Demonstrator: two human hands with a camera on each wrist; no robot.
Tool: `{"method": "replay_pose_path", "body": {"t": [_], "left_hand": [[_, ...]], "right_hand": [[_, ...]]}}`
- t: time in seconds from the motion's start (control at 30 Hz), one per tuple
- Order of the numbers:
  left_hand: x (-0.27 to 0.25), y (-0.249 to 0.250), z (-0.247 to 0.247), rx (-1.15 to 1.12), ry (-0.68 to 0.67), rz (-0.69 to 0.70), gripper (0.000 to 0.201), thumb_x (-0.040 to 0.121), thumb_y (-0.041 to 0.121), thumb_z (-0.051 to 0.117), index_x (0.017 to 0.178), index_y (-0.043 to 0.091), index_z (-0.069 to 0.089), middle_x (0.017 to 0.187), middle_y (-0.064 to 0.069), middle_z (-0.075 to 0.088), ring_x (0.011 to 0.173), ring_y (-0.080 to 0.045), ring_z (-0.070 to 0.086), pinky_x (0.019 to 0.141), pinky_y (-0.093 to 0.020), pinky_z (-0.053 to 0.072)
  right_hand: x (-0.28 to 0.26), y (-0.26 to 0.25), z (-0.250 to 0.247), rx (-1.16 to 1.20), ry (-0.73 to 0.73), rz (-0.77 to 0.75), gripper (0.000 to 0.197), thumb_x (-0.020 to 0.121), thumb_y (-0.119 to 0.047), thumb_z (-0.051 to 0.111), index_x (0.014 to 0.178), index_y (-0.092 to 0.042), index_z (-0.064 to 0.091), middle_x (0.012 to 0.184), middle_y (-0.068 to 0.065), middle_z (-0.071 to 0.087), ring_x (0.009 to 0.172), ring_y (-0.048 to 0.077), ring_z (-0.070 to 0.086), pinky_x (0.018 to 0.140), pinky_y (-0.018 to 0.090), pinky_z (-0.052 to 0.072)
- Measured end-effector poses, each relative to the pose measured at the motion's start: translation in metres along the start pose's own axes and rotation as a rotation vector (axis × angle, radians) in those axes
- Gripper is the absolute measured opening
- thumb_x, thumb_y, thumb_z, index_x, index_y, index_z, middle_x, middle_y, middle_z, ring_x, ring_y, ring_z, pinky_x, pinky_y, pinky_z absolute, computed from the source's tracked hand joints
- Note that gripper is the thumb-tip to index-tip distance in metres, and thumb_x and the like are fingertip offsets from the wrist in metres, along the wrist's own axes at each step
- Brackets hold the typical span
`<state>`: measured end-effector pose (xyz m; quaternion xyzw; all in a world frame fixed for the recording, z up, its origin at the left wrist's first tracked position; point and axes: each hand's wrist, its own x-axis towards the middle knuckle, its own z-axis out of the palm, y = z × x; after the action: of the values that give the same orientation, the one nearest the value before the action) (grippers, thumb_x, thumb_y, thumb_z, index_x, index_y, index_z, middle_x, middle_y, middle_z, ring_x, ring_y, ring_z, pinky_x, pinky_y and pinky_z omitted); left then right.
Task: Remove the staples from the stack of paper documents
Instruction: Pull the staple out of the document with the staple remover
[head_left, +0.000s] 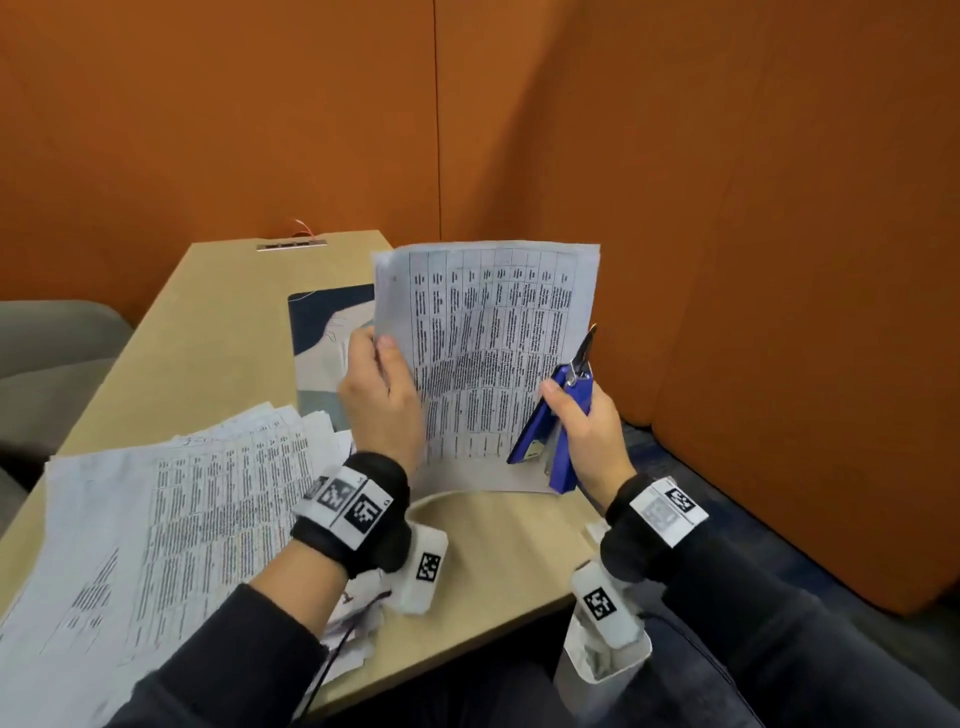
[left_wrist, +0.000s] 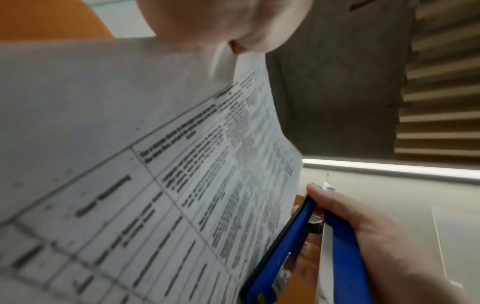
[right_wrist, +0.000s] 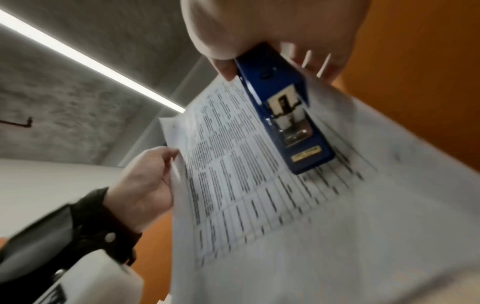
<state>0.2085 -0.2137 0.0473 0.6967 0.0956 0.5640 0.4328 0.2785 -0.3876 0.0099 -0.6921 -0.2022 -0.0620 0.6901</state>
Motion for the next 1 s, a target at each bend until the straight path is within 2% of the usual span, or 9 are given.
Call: {"method": "replay_pose_path", "body": {"t": [0.07, 0.17, 0.23, 0.3, 0.4, 0.5, 0.77, 0.93, 1.0], "left_hand": [[0.015, -0.004, -0.002, 0.038, -0.026, -0.064, 0.025, 0.098, 0.01, 0.043, 0.073, 0.008, 0.043, 0.059, 0.006, 0.036, 0.052, -0.001, 0.038, 0.05, -0.016, 0.028], [0.026, -0.012, -0.002, -0.019, -0.14, -0.195, 0.032, 0.095, 0.013, 0.046, 0.065, 0.001, 0.042, 0.062, -0.003, 0.037, 0.057, -0.008, 0.031, 0.057, -0.029, 0.027], [0.023, -0.009, 0.0, -0.062, -0.246, -0.248, 0.037, 0.094, 0.012, 0.048, 0.059, 0.01, 0.036, 0.061, -0.001, 0.033, 0.057, -0.009, 0.029, 0.057, -0.03, 0.024], [0.017, -0.002, 0.002, -0.066, -0.316, -0.248, 0.035, 0.092, 0.009, 0.049, 0.059, 0.014, 0.037, 0.059, 0.0, 0.031, 0.055, -0.009, 0.027, 0.055, -0.029, 0.022], [0.007, 0.006, 0.005, -0.095, -0.407, -0.219, 0.036, 0.091, 0.01, 0.049, 0.056, 0.01, 0.039, 0.055, 0.006, 0.033, 0.052, -0.006, 0.028, 0.054, -0.025, 0.023], [-0.002, 0.007, 0.006, -0.063, -0.473, -0.202, 0.035, 0.092, 0.012, 0.048, 0.059, 0.007, 0.041, 0.057, 0.0, 0.033, 0.054, -0.008, 0.029, 0.057, -0.028, 0.024], [-0.018, 0.004, 0.006, -0.026, -0.521, -0.249, 0.033, 0.094, 0.018, 0.047, 0.066, 0.0, 0.048, 0.062, -0.016, 0.046, 0.06, -0.015, 0.041, 0.059, -0.031, 0.033], [-0.018, 0.007, 0.007, -0.01, -0.569, -0.248, 0.028, 0.096, 0.018, 0.049, 0.072, 0.002, 0.052, 0.066, 0.0, 0.051, 0.058, -0.002, 0.044, 0.057, -0.022, 0.036], [-0.015, 0.005, 0.006, -0.029, -0.637, -0.279, 0.013, 0.092, 0.028, 0.058, 0.092, 0.015, 0.058, 0.085, 0.01, 0.061, 0.074, 0.003, 0.055, 0.064, -0.016, 0.043]], "right_hand": [[0.009, -0.014, 0.0, -0.032, 0.066, -0.029, 0.054, 0.083, -0.054, 0.065, 0.106, -0.007, 0.051, 0.093, 0.011, 0.056, 0.083, 0.024, 0.057, 0.082, 0.044, 0.047], [0.026, -0.052, 0.005, -0.139, 0.197, -0.302, 0.021, 0.088, -0.044, 0.06, 0.106, -0.045, 0.05, 0.117, 0.006, 0.048, 0.111, 0.027, 0.05, 0.099, 0.039, 0.042], [0.039, -0.08, 0.014, -0.132, 0.251, -0.454, 0.02, 0.09, -0.039, 0.058, 0.098, -0.056, 0.051, 0.111, 0.012, 0.051, 0.103, 0.027, 0.054, 0.093, 0.034, 0.044], [0.053, -0.104, 0.024, -0.006, 0.277, -0.477, 0.004, 0.09, -0.04, 0.057, 0.092, -0.041, 0.053, 0.093, 0.012, 0.056, 0.081, 0.016, 0.056, 0.077, 0.028, 0.048], [0.07, -0.126, 0.04, 0.048, 0.249, -0.42, 0.012, 0.096, -0.03, 0.058, 0.085, -0.027, 0.052, 0.072, -0.006, 0.055, 0.062, 0.003, 0.052, 0.064, 0.017, 0.045], [0.078, -0.125, 0.057, -0.027, 0.091, -0.323, 0.025, 0.096, -0.031, 0.058, 0.074, -0.025, 0.049, 0.067, -0.007, 0.053, 0.061, 0.01, 0.05, 0.066, 0.03, 0.045], [0.083, -0.103, 0.065, -0.202, -0.043, -0.224, 0.037, 0.097, -0.037, 0.055, 0.067, -0.018, 0.045, 0.06, -0.007, 0.046, 0.056, 0.01, 0.043, 0.063, 0.028, 0.039], [0.084, -0.101, 0.065, -0.255, -0.026, -0.24, 0.042, 0.098, -0.039, 0.052, 0.065, -0.015, 0.045, 0.057, -0.005, 0.044, 0.058, 0.013, 0.043, 0.064, 0.031, 0.04], [0.085, -0.099, 0.065, -0.253, -0.031, -0.248, 0.043, 0.099, -0.038, 0.052, 0.063, -0.016, 0.044, 0.055, -0.006, 0.043, 0.056, 0.012, 0.042, 0.062, 0.028, 0.038]]}}
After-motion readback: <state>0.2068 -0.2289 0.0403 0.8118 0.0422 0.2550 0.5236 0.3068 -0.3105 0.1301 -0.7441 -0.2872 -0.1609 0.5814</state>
